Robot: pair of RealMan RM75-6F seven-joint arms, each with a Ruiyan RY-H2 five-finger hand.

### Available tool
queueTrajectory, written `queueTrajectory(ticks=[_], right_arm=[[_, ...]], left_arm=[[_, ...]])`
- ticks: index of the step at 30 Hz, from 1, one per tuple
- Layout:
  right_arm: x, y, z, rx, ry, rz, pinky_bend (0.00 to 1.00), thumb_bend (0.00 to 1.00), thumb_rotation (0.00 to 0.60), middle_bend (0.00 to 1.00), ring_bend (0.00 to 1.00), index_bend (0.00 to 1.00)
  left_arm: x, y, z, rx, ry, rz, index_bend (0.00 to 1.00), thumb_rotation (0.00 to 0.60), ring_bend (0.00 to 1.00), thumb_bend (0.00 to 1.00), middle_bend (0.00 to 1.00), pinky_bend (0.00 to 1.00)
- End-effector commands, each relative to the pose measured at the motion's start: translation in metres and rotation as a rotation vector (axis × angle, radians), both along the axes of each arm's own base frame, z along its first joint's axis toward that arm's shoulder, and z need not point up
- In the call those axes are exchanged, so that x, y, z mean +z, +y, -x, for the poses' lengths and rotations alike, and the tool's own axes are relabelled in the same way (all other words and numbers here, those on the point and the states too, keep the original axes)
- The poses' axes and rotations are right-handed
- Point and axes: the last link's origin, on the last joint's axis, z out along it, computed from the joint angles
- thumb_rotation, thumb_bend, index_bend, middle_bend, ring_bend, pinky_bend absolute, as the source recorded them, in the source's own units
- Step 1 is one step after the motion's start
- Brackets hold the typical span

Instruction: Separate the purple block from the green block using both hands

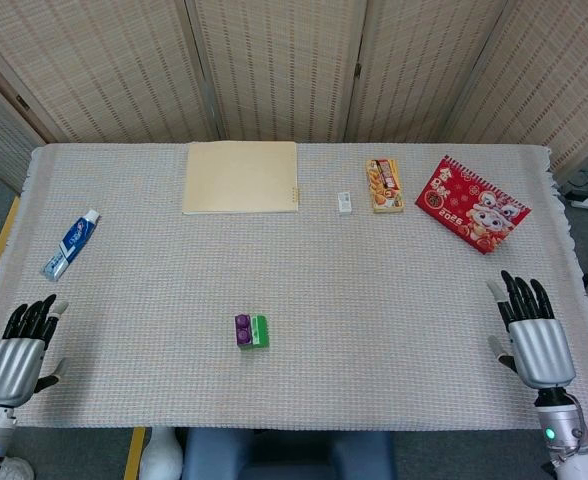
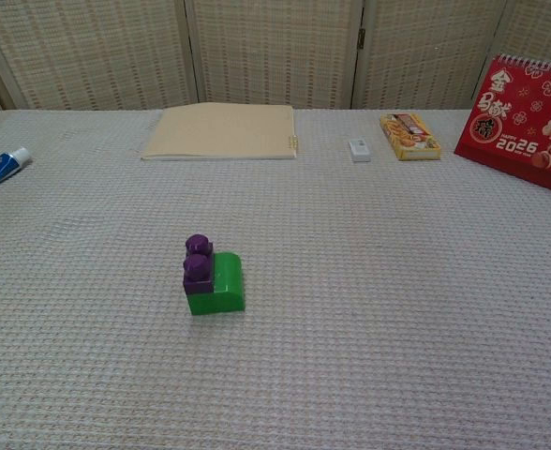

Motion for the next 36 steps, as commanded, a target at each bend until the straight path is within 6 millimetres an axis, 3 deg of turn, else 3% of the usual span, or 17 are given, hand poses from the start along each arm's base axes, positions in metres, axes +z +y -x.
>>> queueTrajectory(ticks=[1,8,12,17,19,22,23,25,27,31,36], right_arm=[[-0.001,-0.002,0.002,-0.007,-0.003,-0.005,0.00,0.35,0.600,0.00,0.00,0.00],[-0.010,-0.010,0.006,-0.022,0.012,-0.027,0.00,0.35,0.600,0.00,0.00,0.00],[-0.013,-0.013,0.008,-0.038,0.002,-0.027,0.00,0.35,0.600,0.00,0.00,0.00],[-0.014,-0.020,0.000,-0.016,-0.013,-0.042,0.00,0.35,0.600,0.00,0.00,0.00],[-0.014,-0.023,-0.006,-0.002,-0.017,-0.042,0.00,0.35,0.600,0.00,0.00,0.00],[-0.014,-0.027,-0.017,0.025,-0.024,-0.035,0.00,0.35,0.600,0.00,0.00,0.00],[-0.014,-0.027,-0.020,0.032,-0.028,-0.034,0.00,0.35,0.600,0.00,0.00,0.00],[-0.017,-0.027,-0.022,0.041,-0.037,-0.038,0.00,0.35,0.600,0.00,0.00,0.00],[-0.019,-0.028,-0.022,0.042,-0.045,-0.041,0.00,0.35,0.600,0.00,0.00,0.00],[-0.017,-0.029,-0.019,0.038,-0.062,-0.036,0.00,0.35,0.600,0.00,0.00,0.00],[-0.012,-0.030,-0.018,0.042,-0.089,-0.036,0.00,0.35,0.600,0.00,0.00,0.00]], left_arm=[[-0.005,0.002,-0.004,-0.022,-0.030,0.020,0.00,0.600,0.00,0.37,0.00,0.01],[-0.026,0.012,-0.026,-0.126,-0.077,0.122,0.01,0.600,0.00,0.32,0.01,0.07],[-0.037,0.023,-0.047,-0.190,-0.060,0.146,0.08,0.600,0.00,0.24,0.03,0.05],[-0.053,0.034,-0.075,-0.184,-0.157,0.171,0.10,0.600,0.00,0.24,0.04,0.02],[-0.057,0.039,-0.086,-0.181,-0.199,0.169,0.07,0.600,0.01,0.24,0.11,0.08],[-0.065,0.048,-0.105,-0.202,-0.178,0.210,0.00,0.600,0.11,0.23,0.25,0.29],[-0.067,0.050,-0.109,-0.196,-0.178,0.221,0.00,0.600,0.14,0.23,0.27,0.31],[-0.073,0.052,-0.118,-0.160,-0.175,0.267,0.00,0.600,0.10,0.23,0.24,0.24],[-0.080,0.053,-0.128,-0.117,-0.196,0.316,0.00,0.600,0.03,0.23,0.14,0.16],[-0.097,0.051,-0.150,-0.050,-0.255,0.396,0.00,0.600,0.00,0.23,0.01,0.07],[-0.119,0.053,-0.179,-0.062,-0.257,0.419,0.00,0.600,0.00,0.23,0.00,0.00]])
